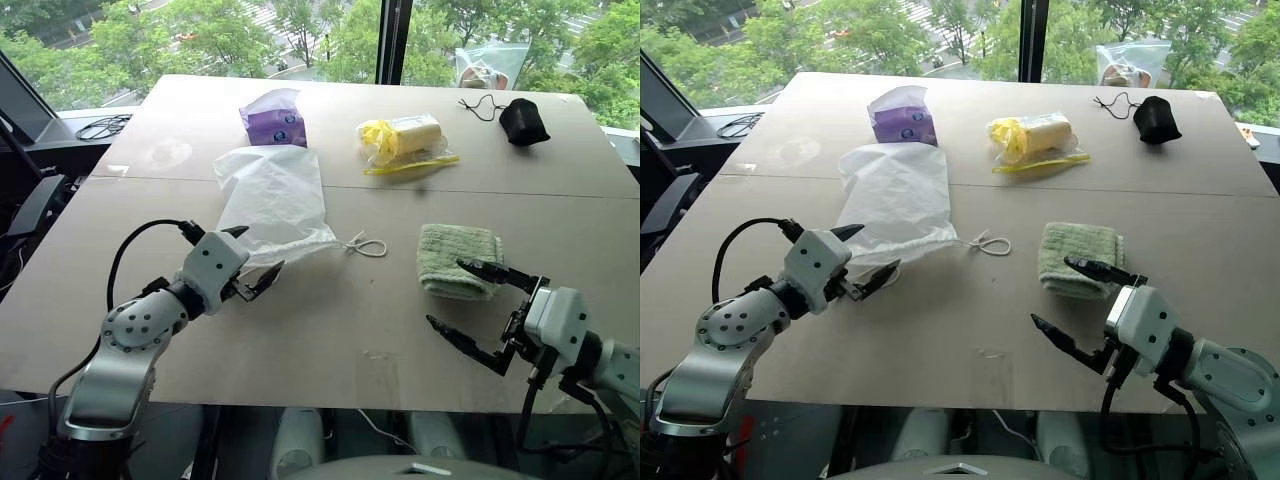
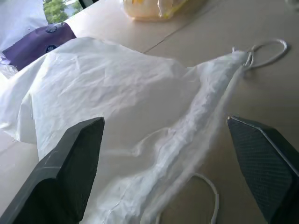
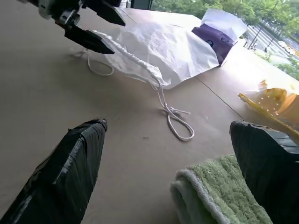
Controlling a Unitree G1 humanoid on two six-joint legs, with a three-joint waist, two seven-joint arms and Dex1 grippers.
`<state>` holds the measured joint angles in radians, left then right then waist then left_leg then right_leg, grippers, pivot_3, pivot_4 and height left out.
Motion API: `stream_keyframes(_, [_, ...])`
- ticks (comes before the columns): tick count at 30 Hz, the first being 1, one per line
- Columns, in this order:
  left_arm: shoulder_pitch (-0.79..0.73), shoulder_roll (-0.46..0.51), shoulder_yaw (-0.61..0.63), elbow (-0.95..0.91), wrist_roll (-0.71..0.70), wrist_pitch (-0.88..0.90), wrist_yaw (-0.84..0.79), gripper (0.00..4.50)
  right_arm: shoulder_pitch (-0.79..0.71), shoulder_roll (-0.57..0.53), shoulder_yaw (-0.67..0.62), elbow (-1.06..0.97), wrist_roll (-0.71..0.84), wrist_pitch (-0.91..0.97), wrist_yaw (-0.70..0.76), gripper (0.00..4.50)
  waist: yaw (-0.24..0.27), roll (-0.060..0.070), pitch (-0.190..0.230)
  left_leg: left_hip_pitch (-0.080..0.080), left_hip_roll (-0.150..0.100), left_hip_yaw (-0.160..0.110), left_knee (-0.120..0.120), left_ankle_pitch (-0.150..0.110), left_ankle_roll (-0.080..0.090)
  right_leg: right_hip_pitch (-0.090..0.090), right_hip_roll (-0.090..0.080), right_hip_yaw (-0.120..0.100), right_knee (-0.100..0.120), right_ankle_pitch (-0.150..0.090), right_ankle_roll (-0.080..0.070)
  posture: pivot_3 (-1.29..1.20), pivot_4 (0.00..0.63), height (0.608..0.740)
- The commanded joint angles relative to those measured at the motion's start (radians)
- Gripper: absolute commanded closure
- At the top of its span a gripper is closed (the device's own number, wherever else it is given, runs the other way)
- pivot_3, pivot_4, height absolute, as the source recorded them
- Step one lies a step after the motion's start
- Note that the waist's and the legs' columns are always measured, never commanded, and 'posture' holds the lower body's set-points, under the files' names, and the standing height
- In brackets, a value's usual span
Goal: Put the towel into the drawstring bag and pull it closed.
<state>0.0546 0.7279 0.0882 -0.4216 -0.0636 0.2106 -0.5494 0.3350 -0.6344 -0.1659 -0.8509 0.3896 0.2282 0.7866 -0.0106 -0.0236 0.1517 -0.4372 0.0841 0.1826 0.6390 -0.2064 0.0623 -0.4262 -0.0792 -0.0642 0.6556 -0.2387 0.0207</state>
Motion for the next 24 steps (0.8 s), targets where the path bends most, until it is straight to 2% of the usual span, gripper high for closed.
stream_keyframes(1, [-0.016,0.011,-0.04,0.056,0.143,-0.181,0.05,0.15,0.043,-0.002,-0.005,-0.057,0.013,-0.018,-0.005,0.01,0.001,0.0,0.0,0.0,0.0,0.0,0.0,0.0,0.0,0.0,0.0,0.0,0.0,0.0,0.0,0.0,0.15,0.74])
stream_keyframes(8, [-0.103,-0.015,-0.054,0.18,0.202,-0.31,0.073,0.15,0.083,0.022,0.005,-0.037,-0.02,-0.035,-0.038,0.01,0.001,0.0,0.0,0.0,0.0,-0.001,0.001,0.0,0.0,0.001,-0.001,-0.001,0.001,0.0,0.0,0.0,0.15,0.74])
stream_keyframes(14, [-0.125,0.009,-0.032,0.256,0.24,-0.376,0.085,0.15,0.071,0.029,0.004,-0.011,-0.012,-0.003,-0.065,0.01,0.0,0.0,0.0,0.0,0.0,-0.002,0.001,0.0,0.0,0.001,0.0,-0.002,0.001,0.0,0.0,0.0,0.15,0.74])
stream_keyframes(15, [-0.133,0.008,-0.039,0.266,0.25,-0.385,0.087,0.67,0.06,0.037,0.004,-0.006,-0.008,0.009,-0.081,0.0,0.001,0.0,0.0,0.0,0.0,-0.002,0.001,0.0,0.0,0.001,0.0,-0.002,0.001,0.0,0.0,0.0,0.15,0.74])
stream_keyframes(16, [-0.143,0.004,-0.045,0.274,0.255,-0.389,0.087,0.91,0.048,0.046,0.004,-0.002,-0.008,0.023,-0.103,0.0,0.001,0.0,0.0,0.0,0.0,-0.002,0.001,0.0,0.0,0.001,0.0,-0.002,0.001,0.0,0.0,0.0,0.15,0.74])
stream_keyframes(18, [-0.166,0.0,-0.063,0.291,0.267,-0.407,0.081,1.84,0.015,0.051,0.015,0.001,-0.033,0.107,-0.168,0.0,0.001,0.0,0.0,0.0,0.0,-0.002,0.002,0.0,0.0,0.001,0.0,-0.002,0.001,0.0,0.0,0.0,0.15,0.74])
stream_keyframes(20, [-0.195,-0.012,-0.071,0.306,0.248,-0.402,0.062,2.74,-0.024,0.054,0.001,-0.009,0.047,0.249,-0.221,0.0,0.001,0.0,0.0,0.0,0.0,-0.002,0.003,0.0,0.0,0.002,0.0,-0.002,0.001,0.0,0.0,0.0,0.15,0.74])
stream_keyframes(21, [-0.209,-0.02,-0.068,0.31,0.228,-0.387,0.05,3.37,-0.043,0.057,-0.017,-0.009,0.118,0.318,-0.238,0.0,0.001,0.0,0.0,0.0,0.0,-0.002,0.003,0.0,0.0,0.002,0.0,-0.002,0.001,0.0,0.0,0.0,0.15,0.74])
stream_keyframes(23, [-0.244,-0.046,-0.047,0.307,0.146,-0.294,0.01,4.23,-0.107,0.072,-0.081,0.023,0.235,0.426,-0.294,0.0,0.002,0.0,0.0,0.0,0.0,-0.003,0.003,0.0,0.0,0.003,0.0,-0.003,0.002,0.0,0.0,0.0,0.15,0.74])
stream_keyframes(24, [-0.26,-0.063,-0.034,0.295,0.083,-0.216,-0.018,4.43,-0.137,0.066,-0.1,0.04,0.254,0.463,-0.313,0.0,0.001,0.0,0.0,0.0,0.0,-0.003,0.003,0.0,0.0,0.003,0.0,-0.003,0.002,0.0,0.0,0.0,0.15,0.74])
